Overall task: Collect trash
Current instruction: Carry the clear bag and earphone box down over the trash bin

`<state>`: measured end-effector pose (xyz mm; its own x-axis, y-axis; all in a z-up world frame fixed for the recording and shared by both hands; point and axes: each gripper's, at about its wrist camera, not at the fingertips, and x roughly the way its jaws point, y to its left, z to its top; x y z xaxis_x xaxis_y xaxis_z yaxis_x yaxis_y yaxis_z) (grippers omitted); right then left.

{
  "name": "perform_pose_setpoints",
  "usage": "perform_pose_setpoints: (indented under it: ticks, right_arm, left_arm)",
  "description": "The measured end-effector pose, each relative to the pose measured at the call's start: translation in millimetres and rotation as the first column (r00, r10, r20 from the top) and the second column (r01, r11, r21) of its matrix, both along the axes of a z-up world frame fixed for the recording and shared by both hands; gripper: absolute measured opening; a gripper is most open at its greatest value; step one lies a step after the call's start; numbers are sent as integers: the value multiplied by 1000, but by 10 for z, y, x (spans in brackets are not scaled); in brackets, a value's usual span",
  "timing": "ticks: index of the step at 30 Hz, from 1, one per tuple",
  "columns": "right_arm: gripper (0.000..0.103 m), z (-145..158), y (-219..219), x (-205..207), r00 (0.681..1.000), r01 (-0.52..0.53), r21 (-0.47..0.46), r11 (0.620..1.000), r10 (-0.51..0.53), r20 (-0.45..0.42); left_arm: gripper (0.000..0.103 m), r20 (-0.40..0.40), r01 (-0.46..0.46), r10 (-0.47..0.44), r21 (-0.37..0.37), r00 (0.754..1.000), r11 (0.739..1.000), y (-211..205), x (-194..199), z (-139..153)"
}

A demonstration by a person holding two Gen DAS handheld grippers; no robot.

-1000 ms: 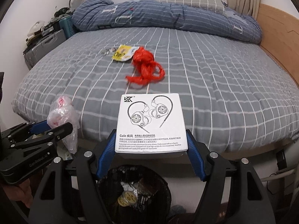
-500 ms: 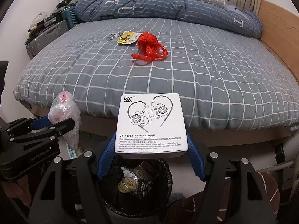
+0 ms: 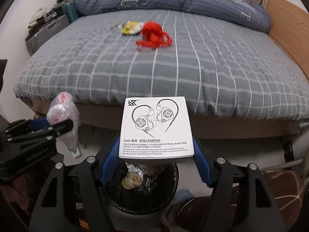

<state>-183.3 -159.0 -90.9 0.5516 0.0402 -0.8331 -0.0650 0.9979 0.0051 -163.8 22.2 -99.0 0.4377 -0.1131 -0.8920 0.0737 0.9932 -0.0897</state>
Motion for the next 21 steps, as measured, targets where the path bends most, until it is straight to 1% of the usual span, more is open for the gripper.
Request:
perform_pose_setpoints:
  ticks: [4, 10, 16, 21]
  right_arm:
    - [67, -241, -17, -4, 999, 5, -6, 1000, -5, -46]
    - [67, -645, 21, 155, 990, -3, -4, 1000, 2, -142]
    - [67, -852, 77, 260, 980, -8, -4, 1000, 7, -196]
    - [67, -897, 204, 341, 977, -24, 15, 1000, 27, -211]
  left_arm:
    - [50, -35, 5, -5, -7, 999, 1000, 8, 15, -249]
    - [50, -88, -4, 3, -13, 996, 1000, 35, 168, -595]
    - [50, -111, -6, 4, -20, 994, 1000, 70, 250, -761]
    - [50, -112, -29, 27, -9, 993, 1000, 200, 223, -780]
